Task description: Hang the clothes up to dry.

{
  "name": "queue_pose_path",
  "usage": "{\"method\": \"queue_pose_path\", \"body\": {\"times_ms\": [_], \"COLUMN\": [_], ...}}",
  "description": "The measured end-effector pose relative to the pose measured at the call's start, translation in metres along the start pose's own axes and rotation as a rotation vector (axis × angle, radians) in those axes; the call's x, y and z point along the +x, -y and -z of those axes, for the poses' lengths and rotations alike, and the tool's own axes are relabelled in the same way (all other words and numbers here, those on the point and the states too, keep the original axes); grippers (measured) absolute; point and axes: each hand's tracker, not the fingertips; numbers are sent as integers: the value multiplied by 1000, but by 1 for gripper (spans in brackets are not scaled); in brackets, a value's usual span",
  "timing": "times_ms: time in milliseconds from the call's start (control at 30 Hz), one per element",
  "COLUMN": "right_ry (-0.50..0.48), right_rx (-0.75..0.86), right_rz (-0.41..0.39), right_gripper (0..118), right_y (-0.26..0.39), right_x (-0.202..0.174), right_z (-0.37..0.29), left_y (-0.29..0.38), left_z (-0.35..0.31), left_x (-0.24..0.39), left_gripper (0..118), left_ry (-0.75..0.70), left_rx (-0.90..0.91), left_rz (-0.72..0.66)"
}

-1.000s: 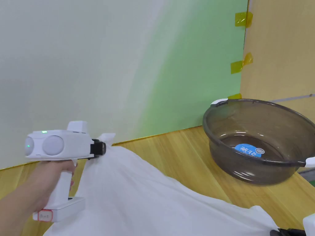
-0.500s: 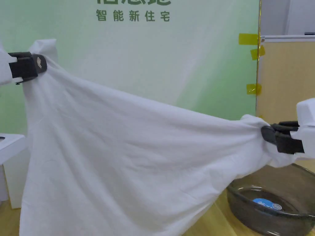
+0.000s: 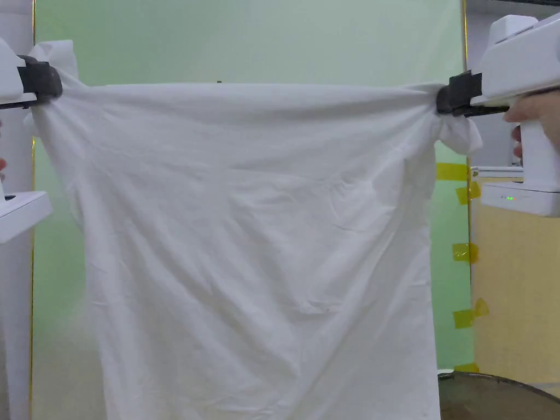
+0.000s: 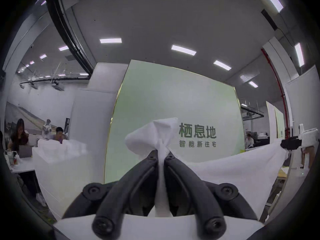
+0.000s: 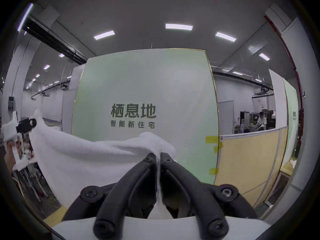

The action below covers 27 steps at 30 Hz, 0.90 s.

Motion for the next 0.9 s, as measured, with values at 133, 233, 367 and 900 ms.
{"method": "queue_pose_path", "body": {"times_ms": [133, 233, 367, 900], "right_ry": [4, 114, 132, 144], "right_rx": [-11, -32, -46, -29], "right_rz": [-7, -16, 11, 38], "right_gripper": [4, 4, 4, 4], "right_y": [6, 5, 19, 81], "right_x": [2, 9, 0, 12], "right_z": [-2, 26, 92, 241], "left_y": [9, 22, 43, 97], "left_z": [8, 21, 52, 168], "left_x": [-15, -30, -50, -130], "left_gripper": [4, 4, 4, 4], "left_ry": [-12, -9, -28, -3], "left_rx": [-28, -57, -78, -47], "left_rz": [-33, -44, 40, 81]}}
